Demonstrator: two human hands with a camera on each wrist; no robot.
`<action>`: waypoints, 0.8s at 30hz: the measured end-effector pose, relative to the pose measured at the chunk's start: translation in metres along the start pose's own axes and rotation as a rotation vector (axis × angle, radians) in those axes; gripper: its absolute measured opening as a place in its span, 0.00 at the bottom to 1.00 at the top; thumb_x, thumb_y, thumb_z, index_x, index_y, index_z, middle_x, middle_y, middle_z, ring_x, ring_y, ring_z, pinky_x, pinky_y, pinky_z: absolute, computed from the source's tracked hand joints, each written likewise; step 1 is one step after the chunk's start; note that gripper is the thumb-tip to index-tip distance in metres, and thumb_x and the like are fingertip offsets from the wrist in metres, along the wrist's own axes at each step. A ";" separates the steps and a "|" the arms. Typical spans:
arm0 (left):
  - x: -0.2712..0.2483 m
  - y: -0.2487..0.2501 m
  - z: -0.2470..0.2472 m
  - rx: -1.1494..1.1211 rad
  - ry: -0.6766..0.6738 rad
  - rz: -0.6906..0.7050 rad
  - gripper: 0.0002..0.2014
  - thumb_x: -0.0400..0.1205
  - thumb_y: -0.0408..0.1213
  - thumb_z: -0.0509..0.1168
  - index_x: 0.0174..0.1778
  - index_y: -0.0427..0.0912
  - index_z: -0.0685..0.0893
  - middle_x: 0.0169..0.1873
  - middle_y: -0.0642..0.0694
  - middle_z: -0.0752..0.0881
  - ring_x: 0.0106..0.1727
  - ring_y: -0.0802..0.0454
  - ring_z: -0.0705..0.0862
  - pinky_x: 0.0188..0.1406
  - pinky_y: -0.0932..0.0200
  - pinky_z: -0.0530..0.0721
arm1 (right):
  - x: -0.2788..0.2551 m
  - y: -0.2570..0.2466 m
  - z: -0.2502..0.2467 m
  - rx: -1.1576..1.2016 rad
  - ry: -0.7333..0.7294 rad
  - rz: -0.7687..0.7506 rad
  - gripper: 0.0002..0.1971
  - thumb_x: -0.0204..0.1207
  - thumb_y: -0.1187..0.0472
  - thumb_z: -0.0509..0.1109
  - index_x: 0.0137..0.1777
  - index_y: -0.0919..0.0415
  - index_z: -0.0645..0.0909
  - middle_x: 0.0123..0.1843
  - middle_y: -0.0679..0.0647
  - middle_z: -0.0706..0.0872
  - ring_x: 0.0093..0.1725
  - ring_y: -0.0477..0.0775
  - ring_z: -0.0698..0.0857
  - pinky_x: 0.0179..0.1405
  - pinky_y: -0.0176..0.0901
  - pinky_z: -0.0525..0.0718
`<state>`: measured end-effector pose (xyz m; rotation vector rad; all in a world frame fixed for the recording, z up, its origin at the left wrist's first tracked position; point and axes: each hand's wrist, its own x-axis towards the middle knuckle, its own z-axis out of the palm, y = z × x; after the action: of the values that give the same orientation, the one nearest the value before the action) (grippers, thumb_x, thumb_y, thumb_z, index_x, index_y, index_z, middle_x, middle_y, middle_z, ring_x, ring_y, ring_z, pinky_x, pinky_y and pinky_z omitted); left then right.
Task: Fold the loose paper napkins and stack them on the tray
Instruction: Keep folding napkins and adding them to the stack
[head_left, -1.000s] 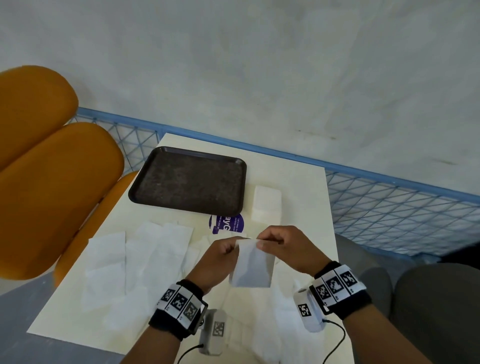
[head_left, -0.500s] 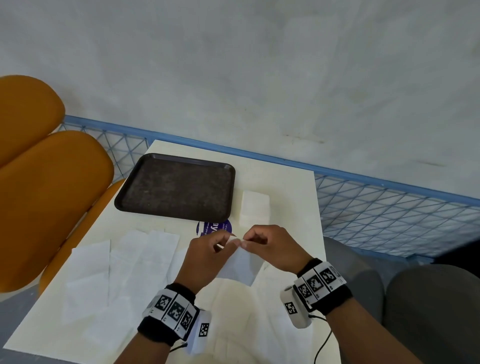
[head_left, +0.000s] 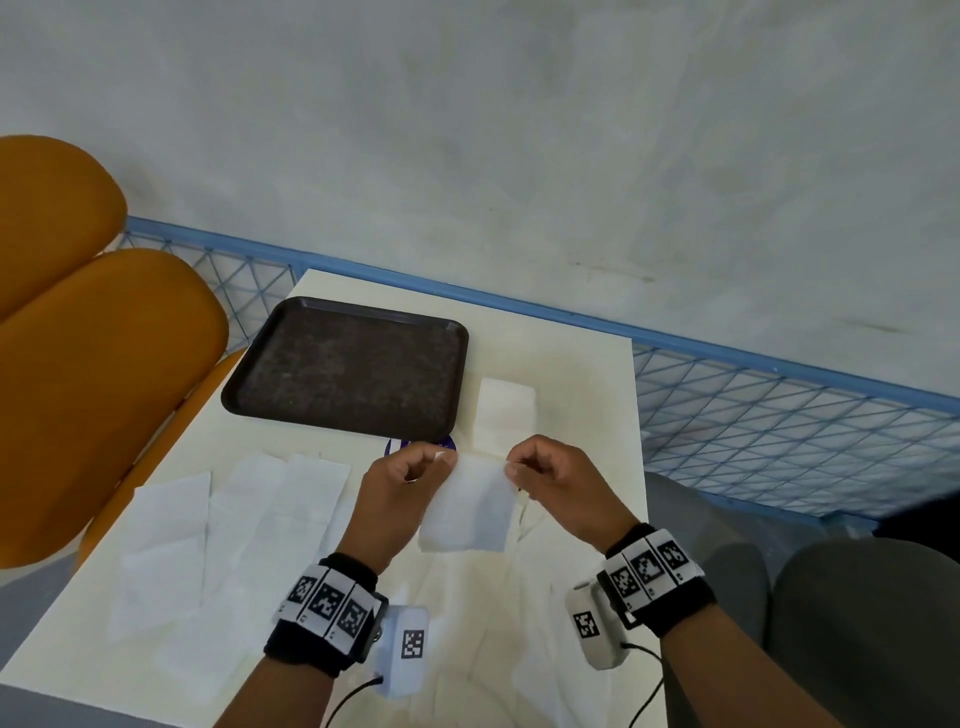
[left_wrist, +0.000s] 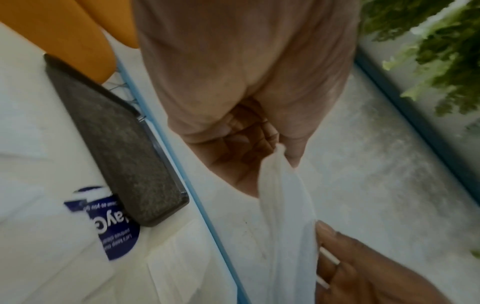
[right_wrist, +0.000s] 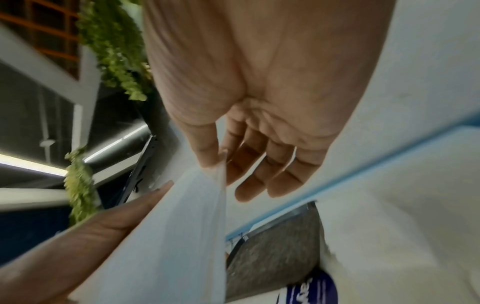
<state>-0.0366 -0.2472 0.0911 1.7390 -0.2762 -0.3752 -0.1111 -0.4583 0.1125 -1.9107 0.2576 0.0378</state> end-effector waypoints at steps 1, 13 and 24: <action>0.000 0.000 0.003 -0.047 0.023 -0.028 0.09 0.86 0.42 0.67 0.42 0.49 0.89 0.35 0.57 0.88 0.34 0.65 0.80 0.32 0.68 0.79 | -0.002 0.005 0.004 0.088 0.004 0.048 0.05 0.81 0.62 0.74 0.54 0.58 0.84 0.36 0.46 0.86 0.39 0.45 0.84 0.46 0.43 0.84; -0.018 -0.043 0.010 -0.058 -0.002 -0.357 0.03 0.83 0.34 0.71 0.44 0.44 0.88 0.37 0.48 0.91 0.37 0.49 0.92 0.43 0.51 0.92 | 0.004 0.067 0.021 0.384 0.136 0.315 0.02 0.80 0.69 0.73 0.46 0.68 0.84 0.38 0.57 0.87 0.40 0.54 0.84 0.46 0.54 0.88; -0.092 -0.134 -0.054 0.218 0.175 -0.623 0.05 0.80 0.32 0.74 0.46 0.47 0.91 0.35 0.50 0.93 0.36 0.50 0.92 0.33 0.56 0.87 | 0.128 0.107 -0.029 0.240 0.481 0.449 0.05 0.75 0.63 0.76 0.50 0.60 0.87 0.31 0.57 0.85 0.29 0.51 0.82 0.25 0.41 0.75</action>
<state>-0.1029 -0.1369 -0.0215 2.0392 0.3782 -0.6529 -0.0100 -0.5409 0.0044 -1.5688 0.9693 -0.1489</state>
